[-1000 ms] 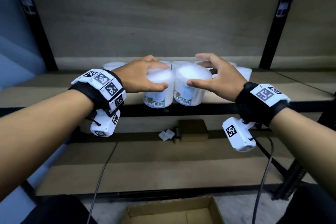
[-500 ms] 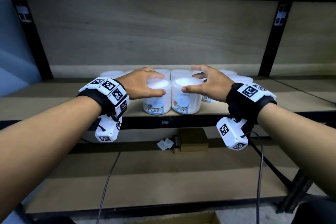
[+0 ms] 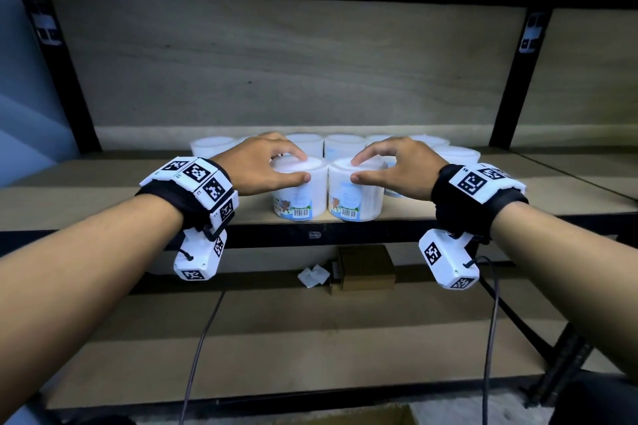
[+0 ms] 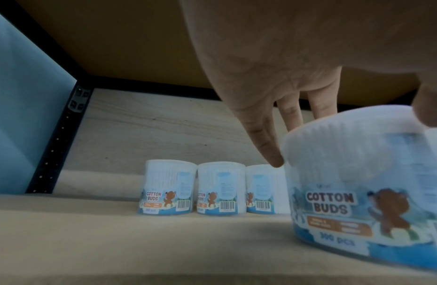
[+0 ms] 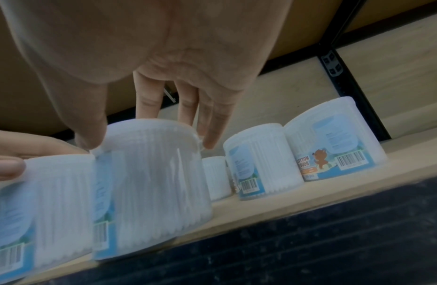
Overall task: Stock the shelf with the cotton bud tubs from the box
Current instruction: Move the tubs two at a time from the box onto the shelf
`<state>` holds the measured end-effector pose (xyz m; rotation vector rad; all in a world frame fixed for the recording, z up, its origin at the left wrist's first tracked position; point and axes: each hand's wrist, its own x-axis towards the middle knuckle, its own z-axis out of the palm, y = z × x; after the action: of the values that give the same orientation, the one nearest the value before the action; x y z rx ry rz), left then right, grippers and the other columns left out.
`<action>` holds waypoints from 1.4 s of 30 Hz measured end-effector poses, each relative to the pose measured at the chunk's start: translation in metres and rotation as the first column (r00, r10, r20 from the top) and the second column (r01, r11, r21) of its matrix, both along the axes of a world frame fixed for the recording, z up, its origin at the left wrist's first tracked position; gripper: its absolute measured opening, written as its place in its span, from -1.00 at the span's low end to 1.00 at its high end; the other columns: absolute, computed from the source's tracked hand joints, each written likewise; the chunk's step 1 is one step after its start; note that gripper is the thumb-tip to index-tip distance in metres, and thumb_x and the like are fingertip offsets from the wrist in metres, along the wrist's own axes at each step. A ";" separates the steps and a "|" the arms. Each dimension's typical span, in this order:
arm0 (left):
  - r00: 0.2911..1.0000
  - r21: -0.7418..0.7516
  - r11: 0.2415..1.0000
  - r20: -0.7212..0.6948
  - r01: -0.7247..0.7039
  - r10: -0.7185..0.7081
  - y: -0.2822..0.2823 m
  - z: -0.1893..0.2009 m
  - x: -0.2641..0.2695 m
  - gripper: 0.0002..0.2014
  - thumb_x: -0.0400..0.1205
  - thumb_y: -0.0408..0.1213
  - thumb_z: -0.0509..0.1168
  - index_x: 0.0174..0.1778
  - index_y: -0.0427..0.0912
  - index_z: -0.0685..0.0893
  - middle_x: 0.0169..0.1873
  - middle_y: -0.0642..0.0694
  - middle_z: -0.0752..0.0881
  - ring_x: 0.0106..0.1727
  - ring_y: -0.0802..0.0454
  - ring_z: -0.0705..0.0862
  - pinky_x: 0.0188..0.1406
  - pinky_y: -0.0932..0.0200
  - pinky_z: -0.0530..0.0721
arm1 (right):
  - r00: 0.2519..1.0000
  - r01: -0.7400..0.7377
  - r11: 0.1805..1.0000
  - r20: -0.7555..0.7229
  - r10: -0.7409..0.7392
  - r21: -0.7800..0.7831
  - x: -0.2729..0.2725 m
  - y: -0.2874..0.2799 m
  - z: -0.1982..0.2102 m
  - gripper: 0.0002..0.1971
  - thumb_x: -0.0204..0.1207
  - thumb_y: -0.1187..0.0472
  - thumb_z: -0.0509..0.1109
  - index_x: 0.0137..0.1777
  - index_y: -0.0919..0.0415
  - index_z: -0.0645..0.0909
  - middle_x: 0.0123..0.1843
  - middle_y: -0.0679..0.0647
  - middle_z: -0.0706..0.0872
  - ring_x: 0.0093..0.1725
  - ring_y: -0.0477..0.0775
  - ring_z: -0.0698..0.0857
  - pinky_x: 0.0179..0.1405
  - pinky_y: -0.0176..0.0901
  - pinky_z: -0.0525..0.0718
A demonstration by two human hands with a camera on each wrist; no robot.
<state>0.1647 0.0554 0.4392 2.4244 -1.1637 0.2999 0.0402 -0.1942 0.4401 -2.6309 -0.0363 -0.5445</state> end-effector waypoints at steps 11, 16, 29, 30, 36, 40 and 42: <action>0.996 -0.043 0.997 0.076 0.058 -0.054 0.007 0.003 -0.009 -0.77 0.54 -0.03 0.48 0.10 0.10 0.78 0.05 0.20 0.73 0.15 0.18 0.64 0.21 0.04 0.68 | 0.998 0.001 0.999 0.069 0.002 -0.036 -0.004 0.000 0.002 -0.82 0.40 -0.03 0.58 0.01 -0.14 0.81 0.02 -0.14 0.82 0.13 -0.17 0.69 0.24 -0.26 0.59; 0.995 -0.010 1.000 0.098 0.028 -0.027 0.002 0.004 0.001 -0.76 0.55 0.00 0.46 0.12 0.13 0.77 0.07 0.19 0.74 0.15 0.14 0.63 0.27 0.04 0.60 | 0.998 0.053 0.996 0.050 -0.050 -0.067 0.010 -0.002 0.003 -0.89 0.41 -0.01 0.57 -0.08 -0.21 0.76 -0.04 -0.15 0.78 0.04 -0.20 0.64 0.11 -0.30 0.53; 0.991 -0.021 0.999 0.131 0.043 -0.039 -0.014 0.001 0.034 -0.75 0.58 -0.09 0.45 0.17 0.01 0.78 0.10 0.12 0.74 0.20 0.15 0.62 0.26 0.17 0.54 | 0.995 0.092 0.994 0.034 -0.090 -0.058 0.050 -0.012 0.004 -0.81 0.39 0.06 0.61 0.00 -0.11 0.81 -0.02 -0.10 0.80 0.08 -0.17 0.71 0.08 -0.33 0.57; 0.991 -0.025 0.999 0.126 0.041 -0.038 -0.016 0.000 0.037 -0.75 0.58 -0.09 0.45 0.17 0.01 0.77 0.11 0.11 0.75 0.20 0.14 0.63 0.27 0.17 0.54 | 0.995 0.092 0.994 0.037 -0.090 -0.057 0.054 -0.013 0.003 -0.81 0.39 0.05 0.61 0.00 -0.12 0.81 -0.03 -0.10 0.80 0.08 -0.17 0.72 0.09 -0.33 0.58; 0.993 -0.044 0.999 0.115 0.027 -0.022 -0.021 -0.002 0.046 -0.76 0.58 -0.10 0.45 0.16 0.00 0.78 0.12 0.10 0.76 0.20 0.14 0.63 0.26 0.22 0.53 | 0.995 0.097 0.993 0.038 -0.094 -0.074 0.064 -0.017 0.003 -0.82 0.40 0.07 0.60 0.00 -0.12 0.80 0.01 -0.08 0.80 0.10 -0.13 0.73 0.19 -0.25 0.64; 0.994 -0.037 0.999 0.107 0.022 -0.018 -0.023 -0.002 0.048 -0.75 0.58 -0.10 0.44 0.17 0.00 0.77 0.13 0.08 0.76 0.22 0.11 0.64 0.29 0.16 0.54 | 0.995 0.102 0.986 0.027 -0.099 -0.133 0.067 -0.017 0.005 -0.82 0.44 0.09 0.58 0.03 -0.11 0.78 0.05 -0.06 0.79 0.13 -0.10 0.71 0.11 -0.33 0.56; 0.994 -0.029 0.999 0.109 0.021 -0.018 -0.025 -0.002 0.049 -0.75 0.59 -0.11 0.44 0.17 -0.01 0.77 0.14 0.06 0.75 0.22 0.10 0.63 0.27 0.20 0.52 | 0.994 0.112 0.982 0.022 -0.110 -0.151 0.069 -0.018 0.005 -0.82 0.45 0.11 0.57 0.03 -0.10 0.78 0.07 -0.05 0.79 0.15 -0.09 0.71 0.09 -0.35 0.53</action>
<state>0.2133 0.0306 0.4375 2.3950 -1.2193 0.4460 0.1089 -0.2120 0.4452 -2.7904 0.0677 -0.6195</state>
